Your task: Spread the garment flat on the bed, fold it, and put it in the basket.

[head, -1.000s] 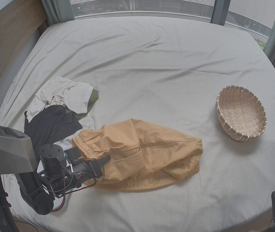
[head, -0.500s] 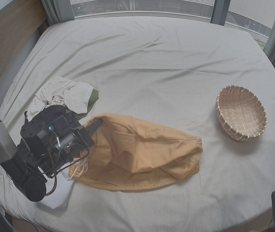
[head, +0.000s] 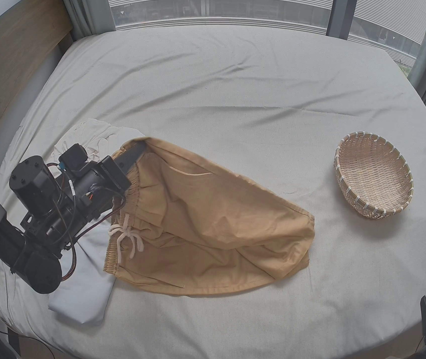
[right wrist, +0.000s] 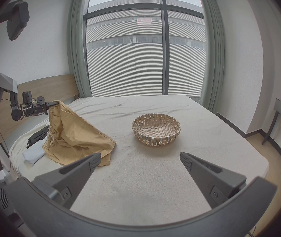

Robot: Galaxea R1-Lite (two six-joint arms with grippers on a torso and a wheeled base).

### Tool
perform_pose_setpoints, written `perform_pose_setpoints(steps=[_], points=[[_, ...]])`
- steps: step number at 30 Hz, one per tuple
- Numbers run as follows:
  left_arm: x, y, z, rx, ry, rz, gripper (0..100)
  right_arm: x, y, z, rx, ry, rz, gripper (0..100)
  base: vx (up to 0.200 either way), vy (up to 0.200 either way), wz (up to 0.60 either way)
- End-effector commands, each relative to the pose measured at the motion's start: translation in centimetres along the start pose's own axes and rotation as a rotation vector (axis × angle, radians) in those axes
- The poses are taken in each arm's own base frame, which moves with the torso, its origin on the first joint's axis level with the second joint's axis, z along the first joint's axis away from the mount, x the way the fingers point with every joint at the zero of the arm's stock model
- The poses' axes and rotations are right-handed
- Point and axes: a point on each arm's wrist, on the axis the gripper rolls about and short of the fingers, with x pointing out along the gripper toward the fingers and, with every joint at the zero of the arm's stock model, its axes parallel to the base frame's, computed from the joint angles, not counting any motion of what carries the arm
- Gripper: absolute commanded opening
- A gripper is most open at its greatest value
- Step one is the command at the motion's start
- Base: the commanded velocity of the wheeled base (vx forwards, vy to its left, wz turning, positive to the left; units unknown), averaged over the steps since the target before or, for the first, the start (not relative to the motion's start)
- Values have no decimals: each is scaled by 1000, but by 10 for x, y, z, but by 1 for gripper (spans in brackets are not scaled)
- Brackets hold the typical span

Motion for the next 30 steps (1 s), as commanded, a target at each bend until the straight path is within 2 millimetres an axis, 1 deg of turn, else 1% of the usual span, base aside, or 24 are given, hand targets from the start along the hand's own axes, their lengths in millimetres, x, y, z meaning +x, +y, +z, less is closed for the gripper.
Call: perform_pose_setpoints(steps=[1, 7, 8, 18, 22, 30], points=[[5, -6, 6, 7, -26, -32, 0, 0, 0, -5, -4, 7, 2, 100, 0, 0, 0], [7, -11, 7, 10, -31, -53, 0, 0, 0, -5, -5, 7, 3, 100, 0, 0, 0], [6, -15, 9, 11, -35, -62, 0, 0, 0, -5, -7, 7, 2, 100, 0, 0, 0], [6, -13, 8, 14, -34, -52, 0, 0, 0, -5, -5, 6, 2, 100, 0, 0, 0], [8, -15, 11, 14, -49, -62, 0, 0, 0, -5, -2, 7, 2, 100, 0, 0, 0], [7, -13, 6, 22, -31, -52, 0, 0, 0, -5, 6, 7, -4, 100, 0, 0, 0]])
